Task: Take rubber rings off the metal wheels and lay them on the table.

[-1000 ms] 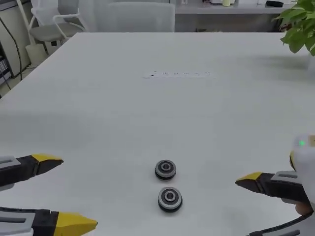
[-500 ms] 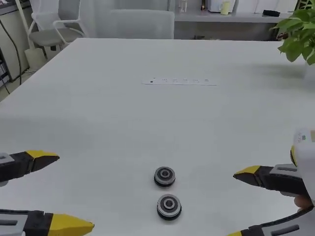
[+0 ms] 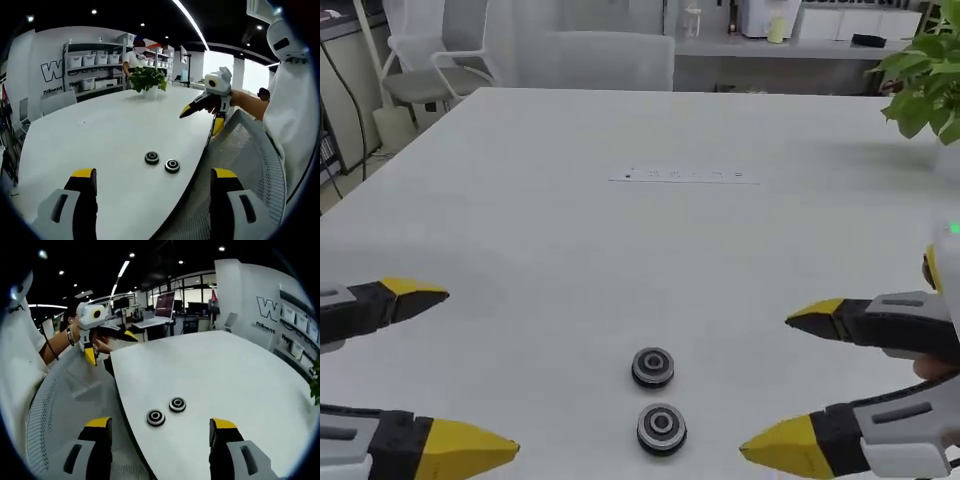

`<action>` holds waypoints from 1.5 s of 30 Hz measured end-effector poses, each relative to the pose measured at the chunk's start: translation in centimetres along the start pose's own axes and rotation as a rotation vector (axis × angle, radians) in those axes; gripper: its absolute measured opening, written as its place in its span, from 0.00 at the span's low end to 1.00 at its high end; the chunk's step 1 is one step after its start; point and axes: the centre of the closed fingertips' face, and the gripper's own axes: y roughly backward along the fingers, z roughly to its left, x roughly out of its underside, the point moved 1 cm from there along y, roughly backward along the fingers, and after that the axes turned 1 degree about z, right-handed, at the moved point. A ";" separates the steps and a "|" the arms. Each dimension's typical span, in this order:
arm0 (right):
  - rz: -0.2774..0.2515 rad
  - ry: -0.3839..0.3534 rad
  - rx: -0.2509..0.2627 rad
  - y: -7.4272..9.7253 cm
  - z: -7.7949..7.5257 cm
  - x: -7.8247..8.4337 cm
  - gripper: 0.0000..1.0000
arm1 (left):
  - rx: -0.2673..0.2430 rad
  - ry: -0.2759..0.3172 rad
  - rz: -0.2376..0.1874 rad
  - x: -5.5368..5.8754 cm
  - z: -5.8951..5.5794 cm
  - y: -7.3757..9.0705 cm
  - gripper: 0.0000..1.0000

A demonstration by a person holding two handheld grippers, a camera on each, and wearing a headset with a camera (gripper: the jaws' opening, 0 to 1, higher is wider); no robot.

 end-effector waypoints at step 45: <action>-0.052 0.115 -0.168 -7.6 -0.9 -2.8 0.43 | 0.216 -0.239 -0.097 -5.2 -1.5 -8.5 0.73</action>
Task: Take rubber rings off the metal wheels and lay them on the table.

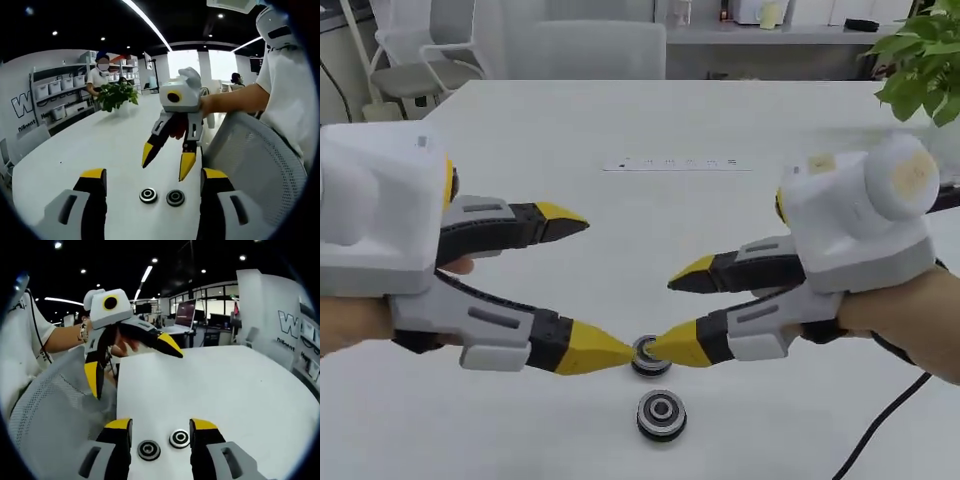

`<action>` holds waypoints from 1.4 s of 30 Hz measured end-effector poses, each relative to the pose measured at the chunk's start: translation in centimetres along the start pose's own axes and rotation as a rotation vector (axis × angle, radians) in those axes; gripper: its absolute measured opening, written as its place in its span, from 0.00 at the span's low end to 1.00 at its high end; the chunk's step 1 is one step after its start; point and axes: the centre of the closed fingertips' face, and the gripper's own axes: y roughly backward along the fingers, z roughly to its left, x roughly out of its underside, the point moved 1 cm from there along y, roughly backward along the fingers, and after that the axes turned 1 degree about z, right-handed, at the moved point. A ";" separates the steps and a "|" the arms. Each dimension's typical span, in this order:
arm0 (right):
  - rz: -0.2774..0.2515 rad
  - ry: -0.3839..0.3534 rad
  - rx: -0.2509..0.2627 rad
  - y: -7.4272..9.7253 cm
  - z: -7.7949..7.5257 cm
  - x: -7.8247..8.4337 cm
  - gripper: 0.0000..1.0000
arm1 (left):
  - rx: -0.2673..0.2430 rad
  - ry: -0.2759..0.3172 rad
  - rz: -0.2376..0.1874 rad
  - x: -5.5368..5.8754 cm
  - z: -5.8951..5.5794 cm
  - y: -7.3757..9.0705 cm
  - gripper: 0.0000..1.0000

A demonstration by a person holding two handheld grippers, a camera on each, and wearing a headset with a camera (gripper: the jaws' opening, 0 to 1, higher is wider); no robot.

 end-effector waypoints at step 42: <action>0.273 0.003 -0.084 -2.2 1.9 7.8 0.35 | 0.110 -0.018 0.127 7.8 -4.3 -5.8 0.37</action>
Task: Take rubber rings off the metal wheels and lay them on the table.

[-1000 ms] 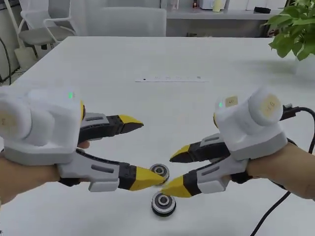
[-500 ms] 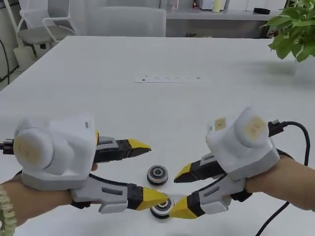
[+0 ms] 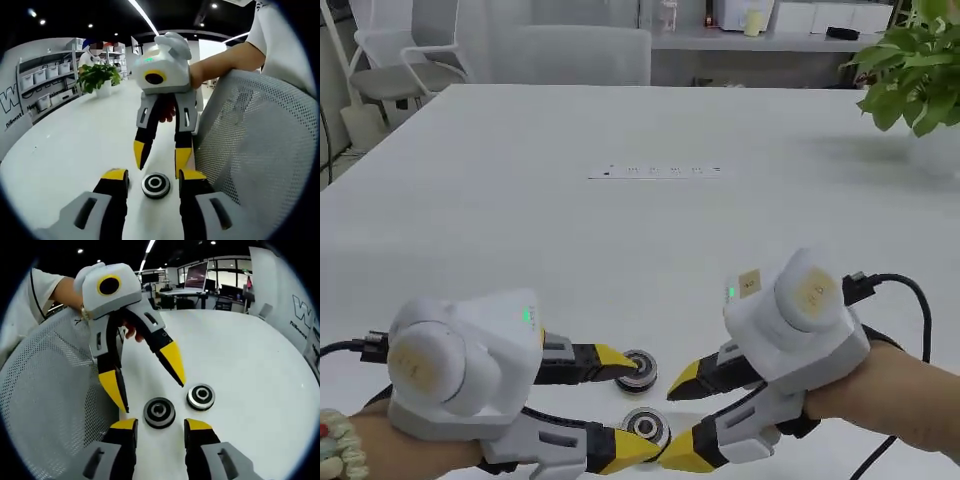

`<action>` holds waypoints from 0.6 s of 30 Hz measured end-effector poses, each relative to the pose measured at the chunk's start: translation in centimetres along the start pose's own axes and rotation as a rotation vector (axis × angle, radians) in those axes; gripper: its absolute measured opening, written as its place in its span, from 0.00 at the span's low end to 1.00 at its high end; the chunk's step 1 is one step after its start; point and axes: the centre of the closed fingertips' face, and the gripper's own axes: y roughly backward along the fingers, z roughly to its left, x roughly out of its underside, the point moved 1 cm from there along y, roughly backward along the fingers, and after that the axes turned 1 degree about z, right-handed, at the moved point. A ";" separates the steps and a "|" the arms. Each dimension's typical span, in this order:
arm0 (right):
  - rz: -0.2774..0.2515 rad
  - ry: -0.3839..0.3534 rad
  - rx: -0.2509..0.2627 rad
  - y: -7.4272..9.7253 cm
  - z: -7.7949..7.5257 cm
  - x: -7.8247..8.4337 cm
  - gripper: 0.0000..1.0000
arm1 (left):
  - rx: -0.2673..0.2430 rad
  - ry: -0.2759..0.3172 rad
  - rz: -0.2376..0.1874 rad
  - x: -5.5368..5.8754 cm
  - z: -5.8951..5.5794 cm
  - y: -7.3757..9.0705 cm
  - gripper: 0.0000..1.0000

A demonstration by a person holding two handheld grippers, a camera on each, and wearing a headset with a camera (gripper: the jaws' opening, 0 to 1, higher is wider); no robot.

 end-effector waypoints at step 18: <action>0.023 0.020 -0.006 -0.6 0.2 0.4 0.30 | 0.020 0.012 0.063 2.0 -0.2 -1.1 0.18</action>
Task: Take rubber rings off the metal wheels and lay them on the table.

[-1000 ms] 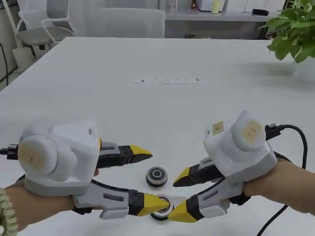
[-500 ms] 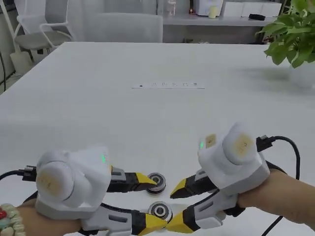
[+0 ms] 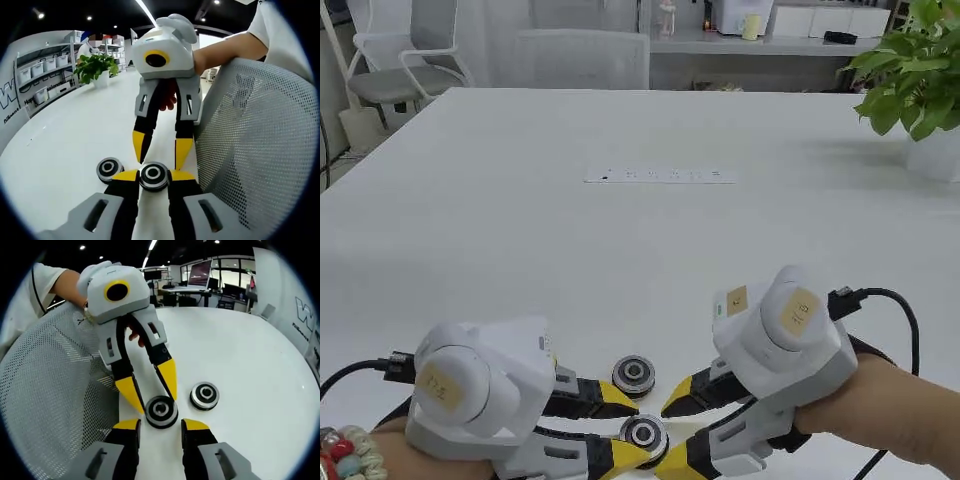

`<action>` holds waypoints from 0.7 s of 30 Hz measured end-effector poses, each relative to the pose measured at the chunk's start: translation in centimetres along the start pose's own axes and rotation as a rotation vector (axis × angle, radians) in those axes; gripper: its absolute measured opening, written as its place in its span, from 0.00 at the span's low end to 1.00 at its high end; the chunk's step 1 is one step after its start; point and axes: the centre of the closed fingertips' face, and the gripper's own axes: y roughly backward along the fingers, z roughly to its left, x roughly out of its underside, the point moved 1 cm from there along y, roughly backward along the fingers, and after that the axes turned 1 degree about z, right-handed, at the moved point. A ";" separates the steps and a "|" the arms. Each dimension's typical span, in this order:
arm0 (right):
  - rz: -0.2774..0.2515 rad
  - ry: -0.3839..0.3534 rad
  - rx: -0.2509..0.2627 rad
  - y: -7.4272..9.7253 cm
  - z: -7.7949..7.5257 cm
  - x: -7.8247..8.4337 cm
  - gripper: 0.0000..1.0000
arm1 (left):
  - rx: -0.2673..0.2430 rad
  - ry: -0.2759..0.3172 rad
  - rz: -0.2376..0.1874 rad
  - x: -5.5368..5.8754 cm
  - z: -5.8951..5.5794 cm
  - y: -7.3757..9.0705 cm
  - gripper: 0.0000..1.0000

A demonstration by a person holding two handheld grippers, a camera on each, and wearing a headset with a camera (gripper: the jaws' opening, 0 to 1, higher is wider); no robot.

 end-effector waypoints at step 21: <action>0.002 -0.005 0.012 -0.1 -0.1 0.0 0.22 | 0.013 0.022 -0.012 0.2 -0.1 -0.4 0.08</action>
